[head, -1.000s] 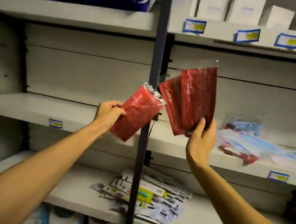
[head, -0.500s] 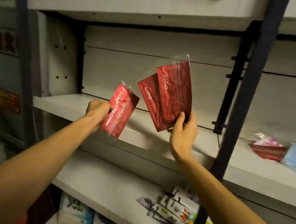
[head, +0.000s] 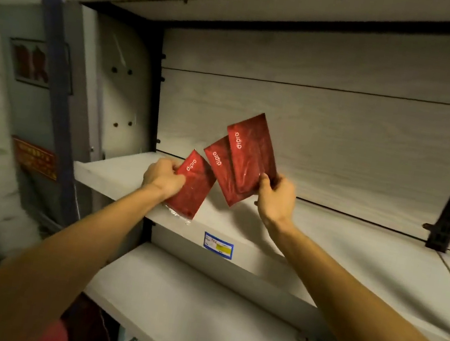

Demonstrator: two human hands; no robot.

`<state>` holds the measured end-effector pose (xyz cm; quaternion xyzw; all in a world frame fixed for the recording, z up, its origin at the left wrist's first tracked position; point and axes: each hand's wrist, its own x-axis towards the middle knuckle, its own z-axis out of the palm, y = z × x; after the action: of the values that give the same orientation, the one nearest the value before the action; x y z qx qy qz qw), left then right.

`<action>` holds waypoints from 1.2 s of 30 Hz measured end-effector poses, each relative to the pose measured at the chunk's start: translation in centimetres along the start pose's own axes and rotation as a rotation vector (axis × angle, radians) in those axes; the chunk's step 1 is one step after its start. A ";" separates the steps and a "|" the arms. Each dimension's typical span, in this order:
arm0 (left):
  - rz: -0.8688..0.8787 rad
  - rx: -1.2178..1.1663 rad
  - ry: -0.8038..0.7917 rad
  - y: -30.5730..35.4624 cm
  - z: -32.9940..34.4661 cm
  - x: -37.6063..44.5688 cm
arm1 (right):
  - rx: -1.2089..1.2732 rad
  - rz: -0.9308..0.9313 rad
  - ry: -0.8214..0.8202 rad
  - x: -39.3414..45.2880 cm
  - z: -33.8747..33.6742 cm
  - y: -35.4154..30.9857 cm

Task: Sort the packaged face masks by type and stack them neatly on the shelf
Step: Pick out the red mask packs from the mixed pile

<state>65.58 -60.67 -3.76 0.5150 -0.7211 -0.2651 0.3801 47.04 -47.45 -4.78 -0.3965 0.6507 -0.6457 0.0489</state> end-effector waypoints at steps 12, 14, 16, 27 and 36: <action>0.119 0.331 -0.009 -6.9 -1.5 11.6 | -0.340 0.188 -0.290 3.0 13.8 1.6; 0.181 0.431 -0.054 -8.4 -2.3 13.8 | -0.407 0.186 -0.303 3.3 16.4 0.8; 0.233 0.518 -0.119 -9.9 -2.9 15.9 | -0.453 0.184 -0.309 3.8 19.1 0.2; 0.369 0.597 -0.258 -15.9 -3.2 23.4 | -0.852 0.171 -0.391 4.7 29.2 0.1; 0.505 0.654 -0.276 -13.3 -3.7 21.9 | -0.960 0.089 -0.287 4.2 25.3 -0.4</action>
<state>71.87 -85.73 -5.92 0.3758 -0.9144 0.0121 0.1501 58.97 -70.06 -6.62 -0.4310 0.8773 -0.2099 -0.0224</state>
